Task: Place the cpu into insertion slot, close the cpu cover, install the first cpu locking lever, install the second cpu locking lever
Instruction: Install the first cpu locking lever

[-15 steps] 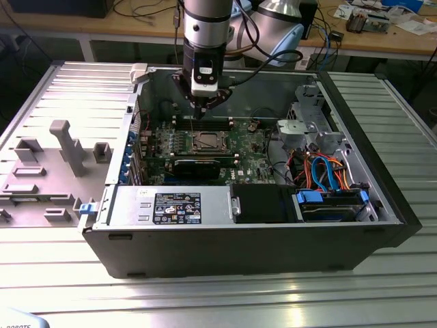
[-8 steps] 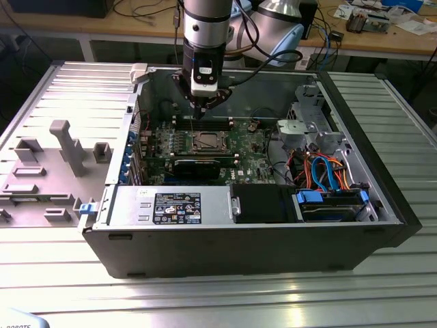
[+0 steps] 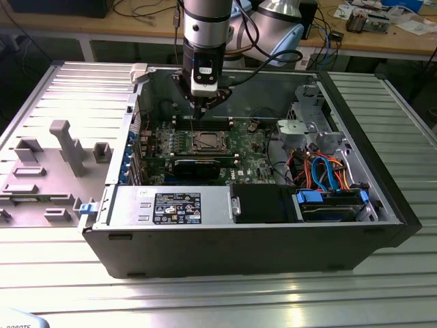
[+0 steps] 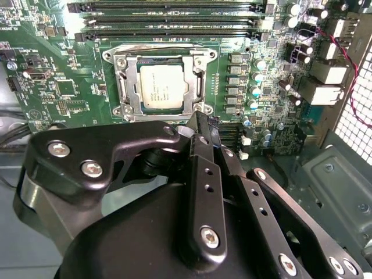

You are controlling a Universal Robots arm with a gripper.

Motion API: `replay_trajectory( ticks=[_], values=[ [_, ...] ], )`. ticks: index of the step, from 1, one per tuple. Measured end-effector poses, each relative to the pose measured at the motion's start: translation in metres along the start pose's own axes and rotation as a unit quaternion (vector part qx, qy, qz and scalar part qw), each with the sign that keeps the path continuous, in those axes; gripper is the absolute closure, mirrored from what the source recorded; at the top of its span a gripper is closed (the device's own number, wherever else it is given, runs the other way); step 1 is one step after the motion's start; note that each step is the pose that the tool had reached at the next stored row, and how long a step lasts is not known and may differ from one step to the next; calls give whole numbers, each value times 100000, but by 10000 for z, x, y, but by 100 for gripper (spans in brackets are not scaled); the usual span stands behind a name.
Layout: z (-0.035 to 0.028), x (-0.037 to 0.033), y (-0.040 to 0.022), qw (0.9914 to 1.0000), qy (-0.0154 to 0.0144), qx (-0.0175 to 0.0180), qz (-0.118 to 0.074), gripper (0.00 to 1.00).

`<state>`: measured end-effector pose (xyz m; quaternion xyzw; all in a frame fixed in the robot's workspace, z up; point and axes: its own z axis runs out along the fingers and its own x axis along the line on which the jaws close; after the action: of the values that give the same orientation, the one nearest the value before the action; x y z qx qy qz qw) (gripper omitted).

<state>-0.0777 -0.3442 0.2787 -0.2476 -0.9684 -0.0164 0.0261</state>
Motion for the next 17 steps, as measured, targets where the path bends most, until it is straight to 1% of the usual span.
replay_trajectory(
  ticks=[3, 4, 5, 10, 13, 14, 15, 16, 17],
  values=[
    [0, 2, -1, 99989, 38, 29, -1476, 89],
    [0, 4, -2, 99985, 12, 26, -1728, 89],
    [1, 11, -6, 99978, -84, -6, -2104, 89],
    [3, 42, -23, 99944, -180, 4, -3340, 89],
    [5, 53, -29, 99917, -306, -34, -4063, 89],
    [7, 59, -33, 99912, -387, -68, -4184, 89],
    [9, 70, -40, 99908, -556, -134, -4257, 89],
    [12, 82, -46, 99905, -782, -246, -4291, 89],
    [19, 90, -50, 99900, -1090, -437, -4315, 89]
  ],
)
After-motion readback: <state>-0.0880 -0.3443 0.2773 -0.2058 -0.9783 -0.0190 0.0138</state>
